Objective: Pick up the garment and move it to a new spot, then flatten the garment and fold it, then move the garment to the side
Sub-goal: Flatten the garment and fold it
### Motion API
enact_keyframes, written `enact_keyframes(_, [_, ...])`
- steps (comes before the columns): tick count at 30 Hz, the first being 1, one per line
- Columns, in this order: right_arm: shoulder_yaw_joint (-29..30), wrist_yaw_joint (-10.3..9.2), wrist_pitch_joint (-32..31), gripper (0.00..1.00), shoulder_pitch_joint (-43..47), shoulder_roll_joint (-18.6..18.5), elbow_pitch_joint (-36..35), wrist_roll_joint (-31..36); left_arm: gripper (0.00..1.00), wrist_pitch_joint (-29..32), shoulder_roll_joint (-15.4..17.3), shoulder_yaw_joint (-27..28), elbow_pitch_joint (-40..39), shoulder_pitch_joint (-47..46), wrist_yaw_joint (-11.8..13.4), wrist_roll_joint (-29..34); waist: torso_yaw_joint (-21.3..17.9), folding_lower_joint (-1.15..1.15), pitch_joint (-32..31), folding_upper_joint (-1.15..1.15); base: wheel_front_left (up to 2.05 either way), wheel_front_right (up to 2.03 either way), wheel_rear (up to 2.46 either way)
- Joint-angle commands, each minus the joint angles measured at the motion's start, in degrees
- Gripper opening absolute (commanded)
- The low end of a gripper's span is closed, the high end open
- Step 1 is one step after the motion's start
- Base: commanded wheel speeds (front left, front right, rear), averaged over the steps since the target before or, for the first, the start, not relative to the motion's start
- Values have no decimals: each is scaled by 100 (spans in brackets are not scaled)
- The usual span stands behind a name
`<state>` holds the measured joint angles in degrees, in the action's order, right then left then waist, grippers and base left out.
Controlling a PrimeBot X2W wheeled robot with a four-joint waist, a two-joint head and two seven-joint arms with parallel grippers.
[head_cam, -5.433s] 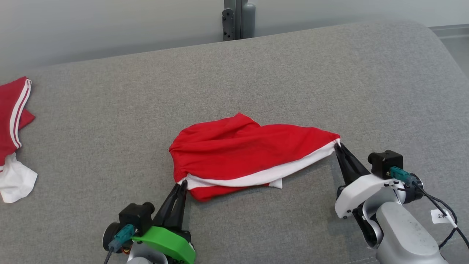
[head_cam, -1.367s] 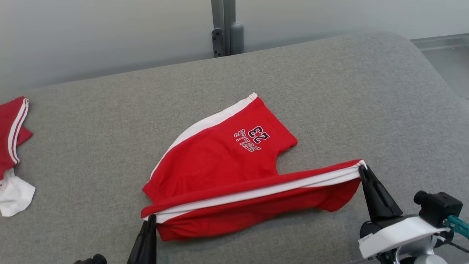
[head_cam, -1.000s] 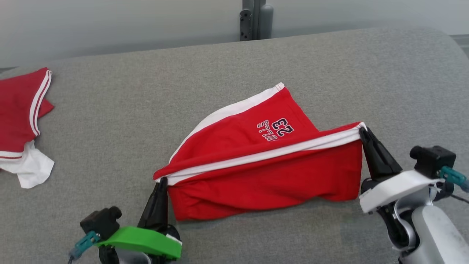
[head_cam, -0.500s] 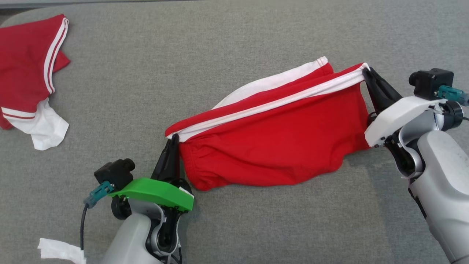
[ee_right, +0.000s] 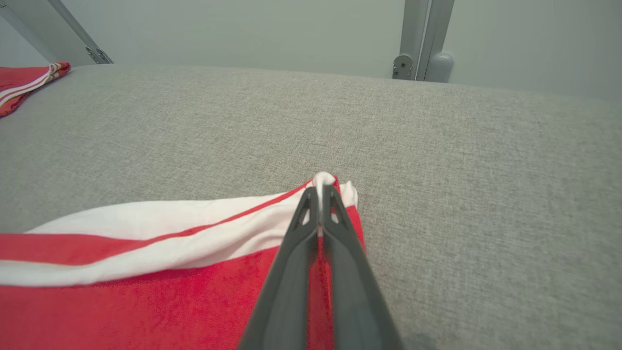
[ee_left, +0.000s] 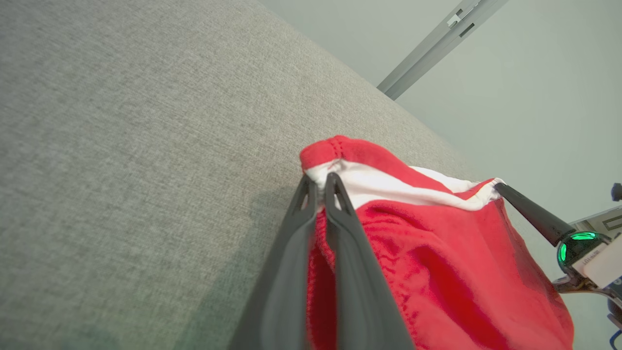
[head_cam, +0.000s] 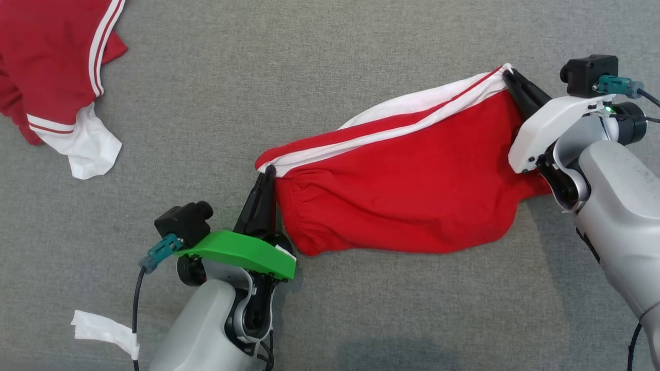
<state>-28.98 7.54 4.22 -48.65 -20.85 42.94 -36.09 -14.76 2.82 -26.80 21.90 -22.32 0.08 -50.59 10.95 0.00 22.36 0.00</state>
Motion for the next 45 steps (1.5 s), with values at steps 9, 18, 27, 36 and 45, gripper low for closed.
enact_keyframes(9, [-480, -10, 477, 0, -527, 10, 949, -351, 11, -49, 15, 3, -192, 111, 134, 135, 37, 0, -65, 0, 0, 0, 0])
enact_keyframes(18, [-800, -10, 761, 100, -722, -11, 1199, -707, 100, -46, 58, 233, -549, 215, 93, 676, -17, 0, -136, 0, 0, 0, 0])
enact_keyframes(27, [-1294, -10, 728, 100, -379, -415, 823, -1213, 100, -40, 133, 780, -1335, 849, 85, 1368, -150, 0, -401, 0, 0, 0, 0])
enact_keyframes(36, [-1797, -9, 377, 100, 150, -604, 593, -1767, 100, -39, 94, 1495, -1864, 1526, 144, 1564, -73, 0, -643, 0, 0, 0, 0])
enact_keyframes(45, [-2010, -7, -250, 100, 322, -375, 1103, -2184, 100, -40, 49, 1655, -1919, 1744, 84, 1610, 163, 0, -739, 0, 0, 0, 0])
